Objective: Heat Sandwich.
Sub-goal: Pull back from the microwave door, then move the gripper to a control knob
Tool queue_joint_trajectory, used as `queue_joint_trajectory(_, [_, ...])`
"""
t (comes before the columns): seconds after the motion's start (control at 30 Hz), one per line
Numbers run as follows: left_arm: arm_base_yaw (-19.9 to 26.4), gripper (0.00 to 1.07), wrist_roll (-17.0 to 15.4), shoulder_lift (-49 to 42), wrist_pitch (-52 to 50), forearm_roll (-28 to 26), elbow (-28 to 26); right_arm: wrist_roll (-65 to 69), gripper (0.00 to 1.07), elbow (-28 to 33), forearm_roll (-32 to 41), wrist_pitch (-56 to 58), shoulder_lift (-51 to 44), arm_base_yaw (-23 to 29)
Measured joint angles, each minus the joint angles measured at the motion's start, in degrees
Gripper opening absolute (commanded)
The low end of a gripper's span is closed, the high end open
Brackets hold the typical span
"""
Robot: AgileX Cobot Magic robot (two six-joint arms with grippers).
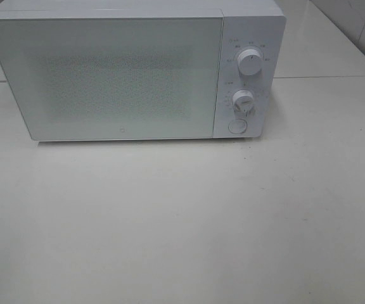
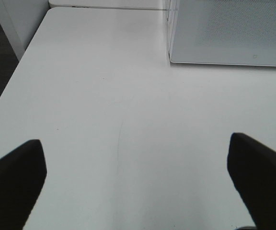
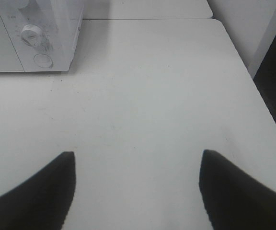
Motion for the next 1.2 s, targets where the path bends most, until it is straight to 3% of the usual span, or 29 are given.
queue_joint_trajectory(0.77, [0.0,0.98,0.0,0.0,0.0,0.0,0.0,0.0,0.69,0.0,0.0,0.0,0.0,0.0])
queue_joint_trajectory(1.07, [0.0,0.98,0.0,0.0,0.0,0.0,0.0,0.0,0.81,-2.92,-0.06,-4.35,4.98,0.0])
queue_joint_trajectory(1.2, [0.0,0.98,0.0,0.0,0.0,0.0,0.0,0.0,0.81,-2.98,-0.06,-7.28,9.34,0.0])
